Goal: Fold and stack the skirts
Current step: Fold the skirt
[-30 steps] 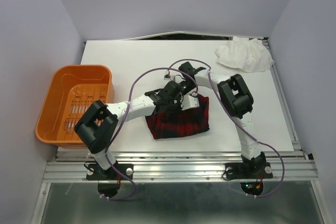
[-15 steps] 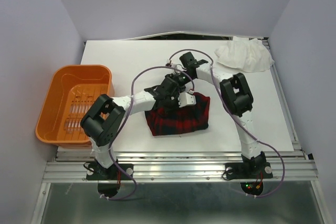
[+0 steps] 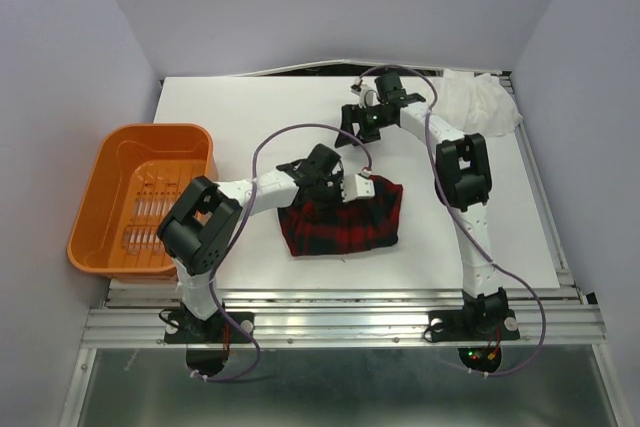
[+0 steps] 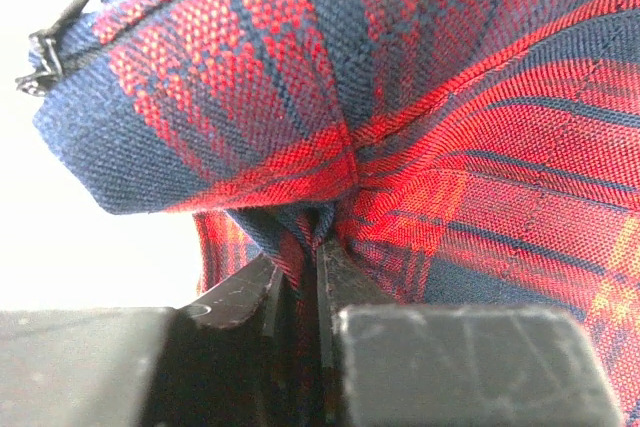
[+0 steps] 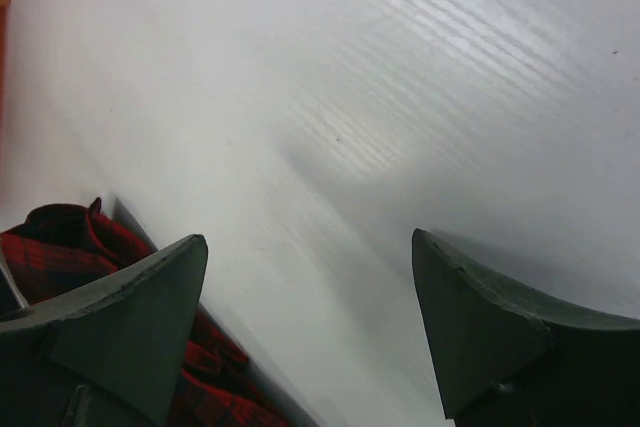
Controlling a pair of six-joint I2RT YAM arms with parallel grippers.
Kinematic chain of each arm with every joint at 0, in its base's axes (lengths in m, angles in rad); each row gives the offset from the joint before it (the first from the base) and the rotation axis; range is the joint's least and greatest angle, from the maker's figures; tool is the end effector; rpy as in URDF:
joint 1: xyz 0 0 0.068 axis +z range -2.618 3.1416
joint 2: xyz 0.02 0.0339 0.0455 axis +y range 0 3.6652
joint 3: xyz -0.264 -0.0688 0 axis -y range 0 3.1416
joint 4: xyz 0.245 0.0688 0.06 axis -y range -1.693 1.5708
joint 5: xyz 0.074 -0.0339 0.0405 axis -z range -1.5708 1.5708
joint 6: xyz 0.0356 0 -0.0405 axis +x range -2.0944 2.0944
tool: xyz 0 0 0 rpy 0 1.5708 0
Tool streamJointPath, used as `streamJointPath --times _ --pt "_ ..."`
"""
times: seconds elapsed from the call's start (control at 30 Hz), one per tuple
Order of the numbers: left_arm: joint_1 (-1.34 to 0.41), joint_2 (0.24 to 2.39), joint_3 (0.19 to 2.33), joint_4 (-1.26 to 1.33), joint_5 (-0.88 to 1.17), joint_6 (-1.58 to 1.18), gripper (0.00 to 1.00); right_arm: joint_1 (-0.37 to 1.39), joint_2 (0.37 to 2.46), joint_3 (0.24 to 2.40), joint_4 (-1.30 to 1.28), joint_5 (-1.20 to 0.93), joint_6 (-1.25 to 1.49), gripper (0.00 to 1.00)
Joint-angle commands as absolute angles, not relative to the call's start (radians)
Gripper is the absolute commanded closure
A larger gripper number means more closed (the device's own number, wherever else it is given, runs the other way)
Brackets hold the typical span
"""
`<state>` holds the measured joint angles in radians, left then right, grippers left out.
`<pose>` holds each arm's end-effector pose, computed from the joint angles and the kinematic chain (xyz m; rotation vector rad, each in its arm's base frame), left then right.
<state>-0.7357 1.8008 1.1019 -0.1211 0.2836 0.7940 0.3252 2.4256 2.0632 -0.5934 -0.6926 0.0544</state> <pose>0.2751 -0.2625 0.1798 1.7349 1.6154 -0.3105 0.4931 0.1902 0.1732 -0.6167 2.4203 1.0280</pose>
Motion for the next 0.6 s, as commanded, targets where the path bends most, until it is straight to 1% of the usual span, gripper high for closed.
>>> streamJointPath --times 0.0,0.07,0.1,0.17,0.2,0.23,0.4,0.47,0.5,0.57 --pt "-0.729 1.890 1.072 -0.253 0.297 0.792 0.75 0.275 2.431 2.144 -0.560 -0.666 0.118 0.10" --pt "-0.715 1.910 1.104 -0.320 0.352 0.802 0.63 0.239 2.383 2.164 -0.560 -0.678 0.138 0.06" --pt "-0.709 1.927 1.118 -0.368 0.376 0.804 0.52 0.201 2.358 2.146 -0.561 -0.683 0.141 0.02" --pt "-0.683 1.943 1.159 -0.408 0.418 0.802 0.44 0.166 2.306 2.106 -0.561 -0.704 0.137 0.02" --pt "-0.675 1.951 1.175 -0.425 0.428 0.801 0.40 0.149 2.246 2.079 -0.560 -0.709 0.130 0.02" --pt "-0.667 1.968 1.193 -0.457 0.449 0.796 0.39 0.123 2.212 2.007 -0.560 -0.712 0.121 0.01" --pt "-0.594 2.017 1.322 -0.543 0.500 0.775 0.39 0.091 2.011 1.787 -0.597 -0.748 0.012 0.02" --pt "-0.571 2.055 1.383 -0.595 0.534 0.764 0.39 0.091 1.901 1.709 -0.618 -0.816 -0.032 0.06" --pt "-0.549 2.071 1.405 -0.615 0.549 0.765 0.39 0.091 1.864 1.622 -0.618 -0.848 -0.032 0.10" --pt "-0.531 2.115 1.462 -0.673 0.586 0.764 0.41 0.091 1.772 1.534 -0.612 -0.934 -0.003 0.19"
